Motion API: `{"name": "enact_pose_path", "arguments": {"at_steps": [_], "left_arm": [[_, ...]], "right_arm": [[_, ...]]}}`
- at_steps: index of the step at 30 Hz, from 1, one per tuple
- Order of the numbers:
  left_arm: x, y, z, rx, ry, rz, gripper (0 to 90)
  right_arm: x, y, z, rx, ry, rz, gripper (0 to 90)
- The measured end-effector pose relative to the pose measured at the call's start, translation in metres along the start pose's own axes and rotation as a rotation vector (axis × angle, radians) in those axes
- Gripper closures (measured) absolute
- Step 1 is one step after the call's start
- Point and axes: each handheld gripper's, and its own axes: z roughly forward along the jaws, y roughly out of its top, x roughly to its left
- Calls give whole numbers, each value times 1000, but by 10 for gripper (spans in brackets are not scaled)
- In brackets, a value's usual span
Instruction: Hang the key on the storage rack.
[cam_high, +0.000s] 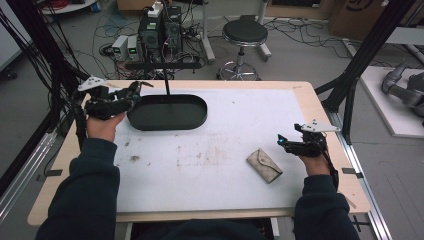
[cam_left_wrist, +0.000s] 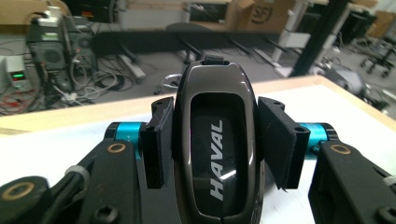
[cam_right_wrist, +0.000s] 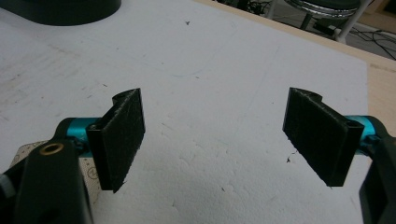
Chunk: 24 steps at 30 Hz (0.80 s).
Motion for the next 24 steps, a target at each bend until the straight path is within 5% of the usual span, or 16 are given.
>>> {"name": "enact_pose_path", "arguments": {"at_steps": [10,24], "left_arm": [[27,15,3,-15,65,-53,484],[29,23,5,-10,120,-70,485]], "right_arm": [[-1,0,0,1,-2,-1,213],[-1,0,0,-1,-4,2,213]]}}
